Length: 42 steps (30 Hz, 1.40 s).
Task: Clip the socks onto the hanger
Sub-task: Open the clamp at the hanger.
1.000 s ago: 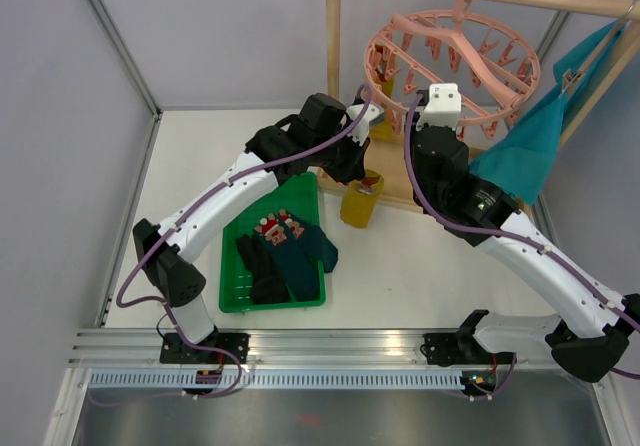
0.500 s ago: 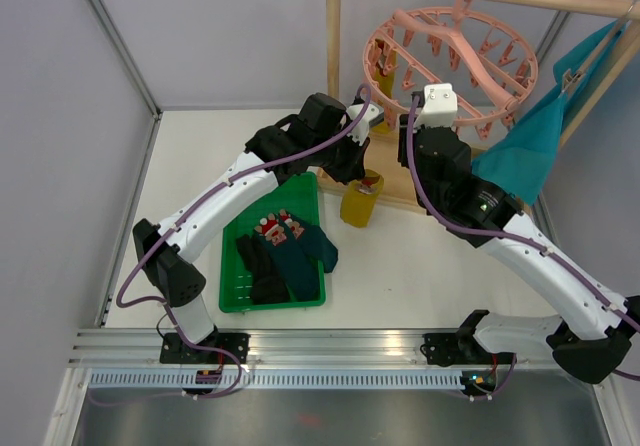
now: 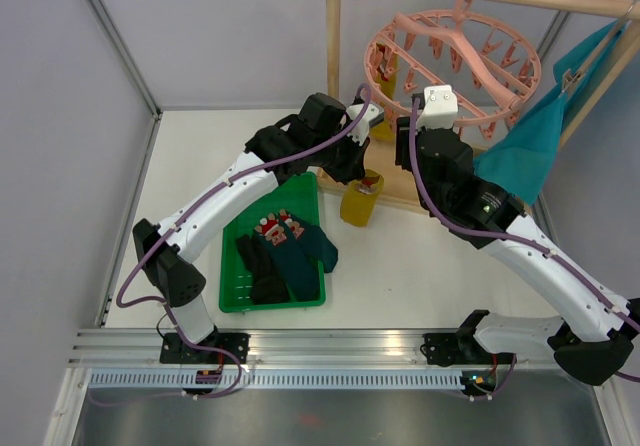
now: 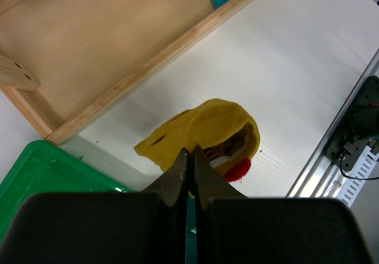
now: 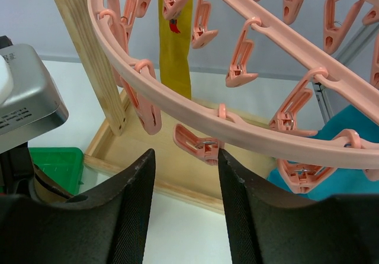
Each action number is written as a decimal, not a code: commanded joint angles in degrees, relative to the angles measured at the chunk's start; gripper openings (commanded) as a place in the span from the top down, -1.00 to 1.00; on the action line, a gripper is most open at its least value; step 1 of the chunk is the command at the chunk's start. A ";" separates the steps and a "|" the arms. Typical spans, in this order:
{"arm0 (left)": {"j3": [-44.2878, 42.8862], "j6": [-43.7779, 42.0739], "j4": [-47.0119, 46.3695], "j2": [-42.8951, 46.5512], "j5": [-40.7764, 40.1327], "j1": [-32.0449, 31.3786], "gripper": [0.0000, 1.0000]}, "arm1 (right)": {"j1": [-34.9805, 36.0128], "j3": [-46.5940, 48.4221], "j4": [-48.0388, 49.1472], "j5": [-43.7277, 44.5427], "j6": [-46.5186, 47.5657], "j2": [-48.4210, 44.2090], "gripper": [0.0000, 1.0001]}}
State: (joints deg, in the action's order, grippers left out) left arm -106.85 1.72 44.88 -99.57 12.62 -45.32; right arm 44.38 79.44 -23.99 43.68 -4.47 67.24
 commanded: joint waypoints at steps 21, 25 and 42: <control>-0.73 1.01 -1.03 3.07 1.09 0.32 0.95 | -0.26 3.62 2.19 4.48 1.30 2.54 -0.10; -0.73 1.01 -0.94 3.07 1.09 0.32 0.95 | -0.52 3.53 2.63 4.57 1.83 2.89 -0.13; -0.73 0.83 -0.67 3.07 0.91 0.32 0.95 | -2.02 3.62 5.36 3.96 3.85 3.77 -0.14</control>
State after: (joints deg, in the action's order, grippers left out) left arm -106.85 1.69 44.88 -99.57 12.60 -45.32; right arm 42.83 80.84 -22.39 46.65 -2.07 70.46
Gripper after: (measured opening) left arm 0.033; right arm 0.568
